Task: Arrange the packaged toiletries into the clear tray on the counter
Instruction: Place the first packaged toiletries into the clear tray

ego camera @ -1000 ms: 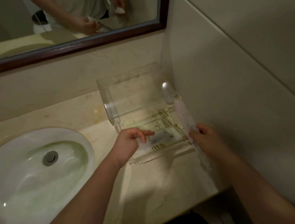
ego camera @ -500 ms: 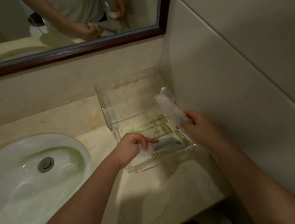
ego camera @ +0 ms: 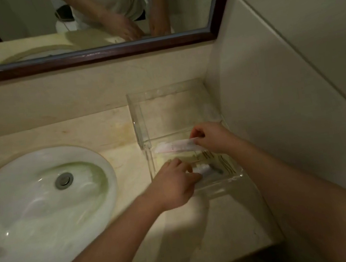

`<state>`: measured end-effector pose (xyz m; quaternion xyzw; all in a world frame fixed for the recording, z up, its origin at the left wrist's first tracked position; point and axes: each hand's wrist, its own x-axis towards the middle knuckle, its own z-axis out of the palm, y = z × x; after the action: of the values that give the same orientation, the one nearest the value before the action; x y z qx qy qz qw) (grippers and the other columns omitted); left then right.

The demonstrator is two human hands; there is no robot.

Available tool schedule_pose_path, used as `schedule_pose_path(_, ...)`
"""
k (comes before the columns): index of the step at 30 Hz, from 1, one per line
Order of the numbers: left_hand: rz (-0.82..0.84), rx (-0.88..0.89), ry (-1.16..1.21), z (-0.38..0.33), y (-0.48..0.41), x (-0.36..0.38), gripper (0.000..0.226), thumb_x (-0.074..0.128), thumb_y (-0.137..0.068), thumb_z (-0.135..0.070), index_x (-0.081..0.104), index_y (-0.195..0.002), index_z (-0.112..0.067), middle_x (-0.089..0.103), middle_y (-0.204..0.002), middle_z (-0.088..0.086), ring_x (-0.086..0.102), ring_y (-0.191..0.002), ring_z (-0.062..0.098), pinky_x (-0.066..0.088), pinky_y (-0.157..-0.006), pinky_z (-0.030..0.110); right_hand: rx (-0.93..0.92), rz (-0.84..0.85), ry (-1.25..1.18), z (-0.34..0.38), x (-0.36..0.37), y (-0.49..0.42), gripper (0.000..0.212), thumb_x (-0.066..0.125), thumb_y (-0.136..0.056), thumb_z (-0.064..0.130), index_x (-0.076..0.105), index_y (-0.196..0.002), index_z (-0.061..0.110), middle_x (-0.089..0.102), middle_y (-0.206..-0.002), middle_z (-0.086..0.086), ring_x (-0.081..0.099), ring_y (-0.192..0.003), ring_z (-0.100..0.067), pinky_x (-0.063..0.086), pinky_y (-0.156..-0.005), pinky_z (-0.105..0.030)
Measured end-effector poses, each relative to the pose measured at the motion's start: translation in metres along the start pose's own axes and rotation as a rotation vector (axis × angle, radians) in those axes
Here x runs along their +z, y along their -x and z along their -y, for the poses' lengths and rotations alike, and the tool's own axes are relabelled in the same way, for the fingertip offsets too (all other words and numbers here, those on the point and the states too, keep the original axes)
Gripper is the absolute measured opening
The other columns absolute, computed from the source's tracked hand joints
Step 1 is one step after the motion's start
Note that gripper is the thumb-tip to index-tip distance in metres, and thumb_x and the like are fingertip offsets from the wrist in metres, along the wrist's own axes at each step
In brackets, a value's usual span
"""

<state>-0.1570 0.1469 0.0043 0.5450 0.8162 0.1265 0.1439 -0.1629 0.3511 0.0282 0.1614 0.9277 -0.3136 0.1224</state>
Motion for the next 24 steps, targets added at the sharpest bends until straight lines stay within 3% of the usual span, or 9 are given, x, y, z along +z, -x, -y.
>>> schedule_pose_path(2, -0.079, 0.004, 0.011, -0.01, 0.001, 0.009, 0.039, 0.053, -0.083, -0.028, 0.064, -0.121, -0.032, 0.063, -0.1, 0.003, 0.053, -0.088, 0.026, 0.042, -0.073, 0.034, -0.029, -0.028, -0.009, 0.003, 0.008, -0.001, 0.008, 0.065, -0.086, 0.022, 0.068, -0.09, 0.027, 0.07, -0.092, 0.003, 0.064, -0.086, -0.014, 0.05, -0.074, -0.028)
schedule_pose_path(5, -0.191, -0.135, 0.05, -0.003, 0.013, 0.024, 0.046, 0.064, -0.077, -0.015, 0.066, -0.118, -0.034, 0.065, -0.102, 0.002, 0.055, -0.089, 0.023, 0.043, -0.071, 0.033, -0.111, 0.078, 0.015, 0.025, 0.038, -0.022, 0.012, 0.063, -0.088, 0.021, 0.071, -0.097, 0.024, 0.07, -0.098, 0.003, 0.064, -0.089, -0.014, 0.049, -0.075, -0.027)
schedule_pose_path(10, -0.185, -0.195, 0.061, -0.006, 0.004, 0.024, 0.06, 0.073, -0.059, 0.005, 0.074, -0.106, -0.031, 0.065, -0.089, 0.002, 0.057, -0.078, 0.025, 0.036, -0.064, 0.029, -0.105, -0.099, 0.195, 0.017, 0.042, -0.026, 0.021, 0.056, -0.089, 0.025, 0.07, -0.105, 0.025, 0.072, -0.104, 0.002, 0.064, -0.093, -0.017, 0.048, -0.075, -0.028)
schedule_pose_path(13, -0.195, -0.213, 0.104, -0.005, 0.005, 0.033, 0.062, 0.066, -0.061, 0.005, 0.072, -0.111, -0.03, 0.062, -0.084, 0.003, 0.056, -0.076, 0.027, 0.041, -0.062, 0.031, -0.215, -0.24, 0.301, 0.012, 0.05, -0.018, 0.023, 0.058, -0.085, 0.029, 0.07, -0.104, 0.022, 0.071, -0.103, -0.001, 0.063, -0.093, -0.022, 0.045, -0.073, -0.031)
schedule_pose_path(15, -0.204, -0.231, 0.129, -0.005, 0.009, 0.037, 0.061, 0.06, -0.066, 0.003, 0.069, -0.116, -0.031, 0.06, -0.086, 0.003, 0.055, -0.077, 0.027, 0.044, -0.062, 0.033, -0.305, -0.211, 0.346, 0.007, 0.056, -0.015, 0.026, 0.062, -0.081, 0.031, 0.07, -0.104, 0.021, 0.07, -0.104, -0.003, 0.061, -0.094, -0.025, 0.046, -0.077, -0.035)
schedule_pose_path(19, -0.208, -0.23, 0.155, -0.007, 0.012, 0.038, 0.052, 0.042, -0.076, -0.015, 0.068, -0.12, -0.027, 0.059, -0.09, 0.003, 0.055, -0.08, 0.026, 0.048, -0.066, 0.037, -0.315, -0.253, 0.326, 0.002, 0.062, -0.019, 0.018, 0.06, -0.083, 0.024, 0.07, -0.098, 0.021, 0.071, -0.096, -0.002, 0.06, -0.089, -0.025, 0.046, -0.074, -0.035)
schedule_pose_path(24, -0.196, -0.24, 0.161, -0.009, 0.013, 0.036, 0.051, 0.04, -0.078, -0.022, 0.066, -0.122, -0.027, 0.059, -0.093, 0.004, 0.054, -0.085, 0.027, 0.049, -0.071, 0.039, -0.34, -0.244, 0.332, -0.002, 0.061, -0.023, 0.014, 0.058, -0.085, 0.022, 0.069, -0.092, 0.018, 0.071, -0.09, -0.005, 0.061, -0.082, -0.027, 0.047, -0.069, -0.037)
